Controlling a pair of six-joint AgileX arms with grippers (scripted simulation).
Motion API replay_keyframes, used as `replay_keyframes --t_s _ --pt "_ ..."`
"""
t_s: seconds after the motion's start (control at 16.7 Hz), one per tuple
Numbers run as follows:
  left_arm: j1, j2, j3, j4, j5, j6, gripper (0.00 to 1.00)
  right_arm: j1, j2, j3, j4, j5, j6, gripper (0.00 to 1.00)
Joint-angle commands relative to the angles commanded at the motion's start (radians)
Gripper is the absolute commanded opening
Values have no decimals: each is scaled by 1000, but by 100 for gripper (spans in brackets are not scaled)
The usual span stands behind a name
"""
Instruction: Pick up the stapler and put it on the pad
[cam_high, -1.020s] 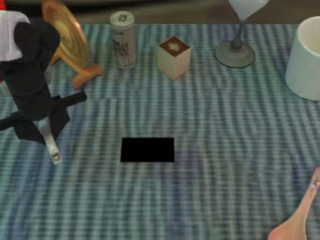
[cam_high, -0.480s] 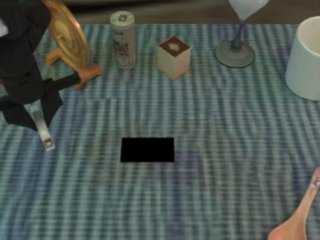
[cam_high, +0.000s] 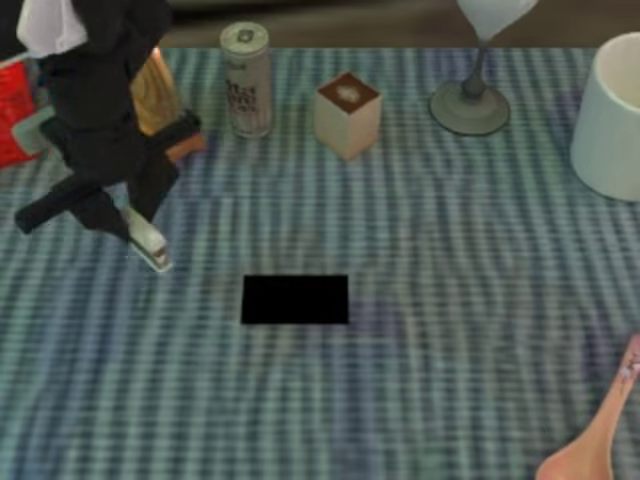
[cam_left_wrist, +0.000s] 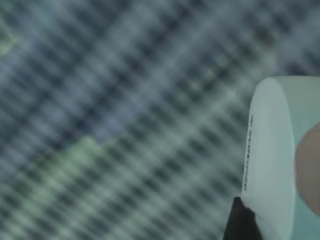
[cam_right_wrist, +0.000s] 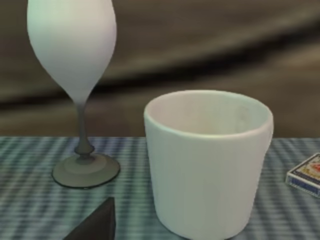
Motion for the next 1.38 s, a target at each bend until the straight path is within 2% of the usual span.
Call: replay_keyframes --t_s 0.42,0.66,0.9,1.38 --pt "-165 146 231 -109 2 -692 0 0 0 0 0 0 0 100" --pt "-245 196 336 -146 3 -986 0 0 0 0 0 0 0 100" --pt "-285 208 386 -156 1 -1114 0 0 0 0 0 0 0 100" --pt "-283 212 351 -116 1 -1116 0 0 0 0 0 0 0 100"
